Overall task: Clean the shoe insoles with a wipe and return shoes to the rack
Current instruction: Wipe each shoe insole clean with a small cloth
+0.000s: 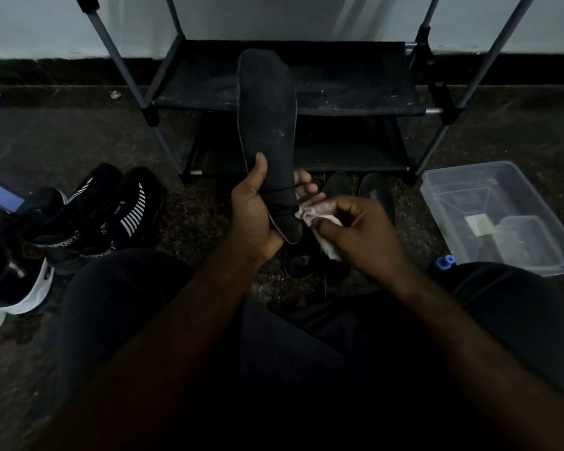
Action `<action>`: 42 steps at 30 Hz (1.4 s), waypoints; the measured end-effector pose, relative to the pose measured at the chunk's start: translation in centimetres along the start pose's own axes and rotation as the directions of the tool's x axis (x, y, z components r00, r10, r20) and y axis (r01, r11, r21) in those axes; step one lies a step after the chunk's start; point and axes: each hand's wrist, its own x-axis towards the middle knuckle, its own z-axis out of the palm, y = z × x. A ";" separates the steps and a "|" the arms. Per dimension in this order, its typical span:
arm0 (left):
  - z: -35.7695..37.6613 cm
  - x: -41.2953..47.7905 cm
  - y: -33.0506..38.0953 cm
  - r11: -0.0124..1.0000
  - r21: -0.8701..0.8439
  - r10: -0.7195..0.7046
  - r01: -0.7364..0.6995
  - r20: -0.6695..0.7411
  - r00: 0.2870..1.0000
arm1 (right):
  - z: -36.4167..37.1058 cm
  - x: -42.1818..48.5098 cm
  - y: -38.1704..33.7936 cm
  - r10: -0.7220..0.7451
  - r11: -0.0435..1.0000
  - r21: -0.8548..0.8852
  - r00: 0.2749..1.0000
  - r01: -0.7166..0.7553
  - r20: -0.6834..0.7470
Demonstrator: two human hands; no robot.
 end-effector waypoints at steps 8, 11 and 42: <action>-0.3 0.0 0.2 1.000 -0.018 0.009 -0.009 -0.040 0.999 | 0.8 -0.7 -0.3 0.032 0.999 -0.022 0.969 -0.028 0.244; -0.3 0.1 0.1 0.997 0.076 -0.006 0.008 -0.029 1.000 | -0.5 0.0 -1.1 0.063 0.965 0.247 0.992 -0.088 0.108; 0.8 -0.4 -0.8 0.996 0.072 -0.058 0.061 -0.048 0.997 | 2.3 -0.1 -0.1 -0.323 0.814 -0.520 0.946 0.259 -0.033</action>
